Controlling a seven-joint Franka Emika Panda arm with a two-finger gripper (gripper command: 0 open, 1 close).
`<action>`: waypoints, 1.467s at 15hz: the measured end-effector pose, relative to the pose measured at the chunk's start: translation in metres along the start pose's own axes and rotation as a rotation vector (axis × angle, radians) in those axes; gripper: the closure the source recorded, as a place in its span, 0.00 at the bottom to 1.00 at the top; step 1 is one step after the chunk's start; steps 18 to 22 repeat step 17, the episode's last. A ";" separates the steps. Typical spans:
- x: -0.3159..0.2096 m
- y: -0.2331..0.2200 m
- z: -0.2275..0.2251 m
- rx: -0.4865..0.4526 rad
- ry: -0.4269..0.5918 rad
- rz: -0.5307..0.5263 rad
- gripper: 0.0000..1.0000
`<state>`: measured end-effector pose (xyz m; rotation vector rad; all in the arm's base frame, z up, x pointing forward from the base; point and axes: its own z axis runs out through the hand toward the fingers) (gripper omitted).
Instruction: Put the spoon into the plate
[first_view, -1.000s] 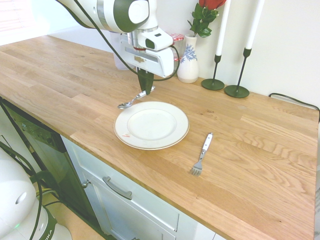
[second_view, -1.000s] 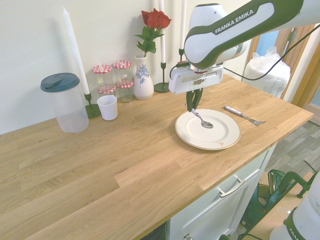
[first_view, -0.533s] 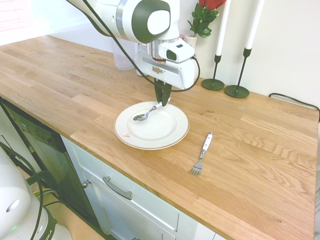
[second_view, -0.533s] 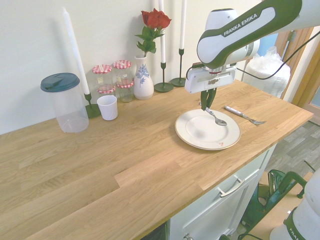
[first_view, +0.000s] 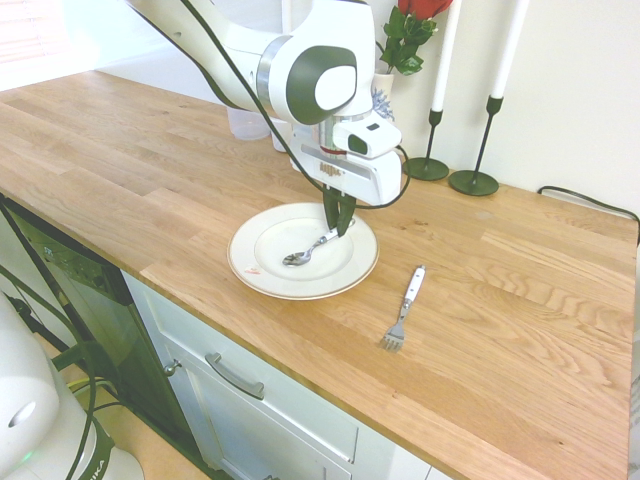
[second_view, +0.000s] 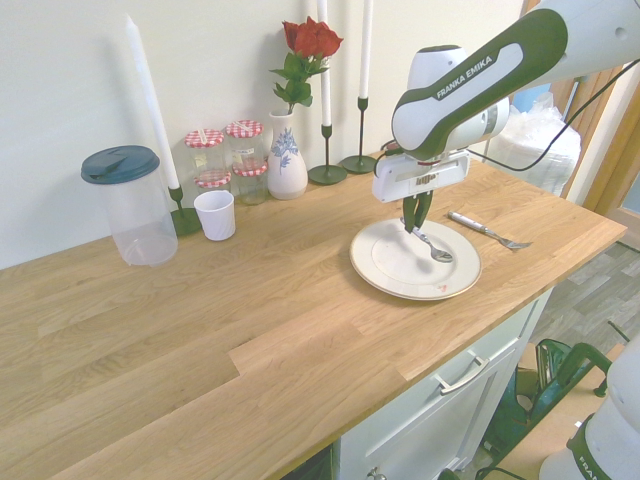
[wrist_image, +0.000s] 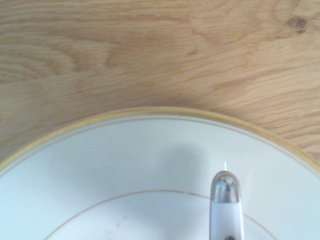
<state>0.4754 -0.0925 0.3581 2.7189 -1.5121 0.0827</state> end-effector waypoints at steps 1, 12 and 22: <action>0.001 0.000 0.002 -0.001 -0.002 0.002 0.00; -0.001 0.007 0.013 -0.010 -0.016 0.010 0.00; -0.017 0.023 -0.059 0.036 -0.007 -0.080 0.00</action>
